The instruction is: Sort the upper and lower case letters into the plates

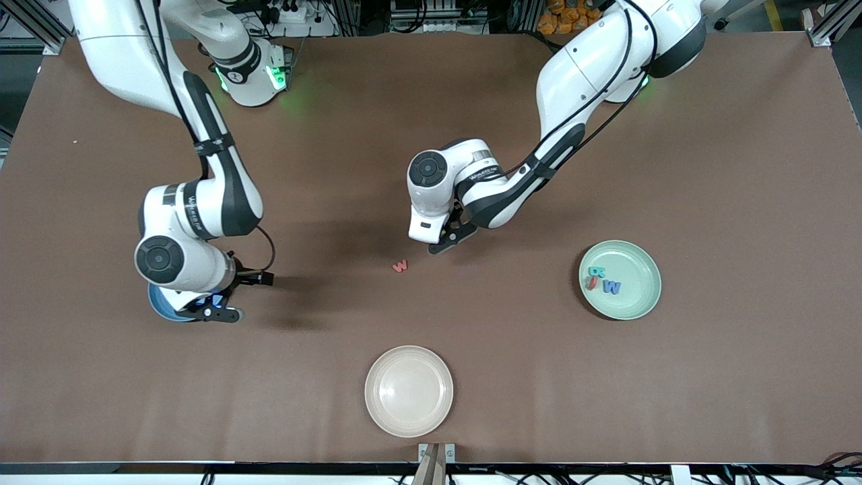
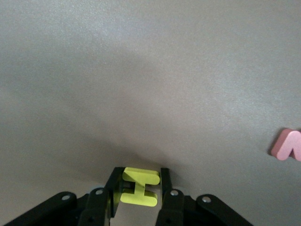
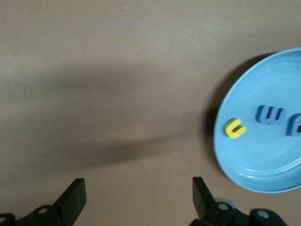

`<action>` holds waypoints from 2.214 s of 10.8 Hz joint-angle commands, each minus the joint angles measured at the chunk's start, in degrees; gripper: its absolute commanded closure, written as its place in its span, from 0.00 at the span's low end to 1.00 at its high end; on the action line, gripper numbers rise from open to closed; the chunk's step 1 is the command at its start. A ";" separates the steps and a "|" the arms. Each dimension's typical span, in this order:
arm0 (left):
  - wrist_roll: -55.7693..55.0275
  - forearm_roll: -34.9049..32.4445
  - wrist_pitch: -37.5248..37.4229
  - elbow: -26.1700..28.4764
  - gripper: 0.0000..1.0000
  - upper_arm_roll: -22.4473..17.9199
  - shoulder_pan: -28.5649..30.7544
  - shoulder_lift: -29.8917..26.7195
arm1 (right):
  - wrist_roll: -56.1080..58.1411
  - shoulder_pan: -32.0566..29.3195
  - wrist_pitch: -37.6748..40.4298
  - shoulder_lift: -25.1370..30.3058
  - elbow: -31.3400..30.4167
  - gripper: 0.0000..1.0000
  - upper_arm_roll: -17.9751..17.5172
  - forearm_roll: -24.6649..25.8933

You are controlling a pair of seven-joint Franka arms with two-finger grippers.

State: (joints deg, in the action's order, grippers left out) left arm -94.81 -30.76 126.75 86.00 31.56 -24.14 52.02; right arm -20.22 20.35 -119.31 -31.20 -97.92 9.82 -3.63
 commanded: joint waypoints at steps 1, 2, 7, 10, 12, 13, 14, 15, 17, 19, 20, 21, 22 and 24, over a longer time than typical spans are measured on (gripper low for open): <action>-1.17 -2.28 0.51 0.93 0.84 -0.71 -0.47 -0.95 | -7.35 2.32 -1.98 -1.58 0.53 0.00 0.20 -1.29; -0.47 -2.29 0.52 0.92 0.95 -0.71 -0.21 -1.48 | -8.68 2.32 -1.98 -1.67 0.62 0.00 0.20 -1.47; 10.32 -1.23 -0.44 0.75 1.00 -0.10 10.93 -9.73 | -18.77 5.04 -3.56 -1.76 0.62 0.00 0.20 -4.72; 21.22 -1.23 -4.75 1.01 1.00 2.36 21.38 -10.45 | -30.97 11.71 -7.95 -2.37 0.97 0.00 0.20 -8.68; 29.90 -1.23 -9.21 1.88 1.00 3.25 27.98 -10.45 | -40.38 16.11 -11.72 -3.51 1.06 0.00 0.20 -8.68; 33.43 -1.23 -9.76 3.02 1.00 3.25 31.23 -10.45 | -43.73 17.86 -13.04 -4.65 1.06 0.00 0.20 -8.68; 35.99 -1.23 -10.20 3.99 1.00 3.25 33.43 -10.45 | -48.55 20.06 -15.58 -6.31 1.06 0.00 0.20 -8.68; 38.97 -1.23 -10.29 5.39 1.00 3.33 36.24 -10.62 | -53.73 21.38 -18.13 -7.63 0.97 0.00 0.20 -8.50; 44.51 -1.32 -10.29 10.75 1.00 4.03 41.34 -14.03 | -59.21 22.36 -21.40 -8.87 1.15 0.00 0.20 -8.85; 44.54 -1.23 -10.38 11.39 0.03 4.92 43.04 -15.19 | -65.36 23.76 -21.23 -11.24 3.77 0.00 0.20 -8.77; 44.89 -1.14 -10.55 11.30 0.00 5.00 43.21 -15.97 | -67.13 24.03 -21.23 -11.51 4.31 0.00 0.20 -8.85; 44.89 -1.14 -11.43 11.03 0.00 5.00 42.95 -16.77 | -67.41 24.03 -21.23 -11.77 4.49 0.00 0.11 -8.94; 44.89 -1.14 -12.57 10.77 0.00 5.18 42.95 -17.99 | -68.37 24.03 -21.14 -12.04 5.27 0.00 -0.50 -9.20; 45.06 -1.14 -14.32 9.72 0.00 6.15 43.21 -21.85 | -68.99 24.03 -21.05 -14.05 7.02 0.00 -1.11 -9.29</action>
State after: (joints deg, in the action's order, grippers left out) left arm -50.52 -32.09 114.57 94.78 37.15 18.56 34.84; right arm -87.84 44.07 -140.78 -42.52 -94.01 8.87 -11.45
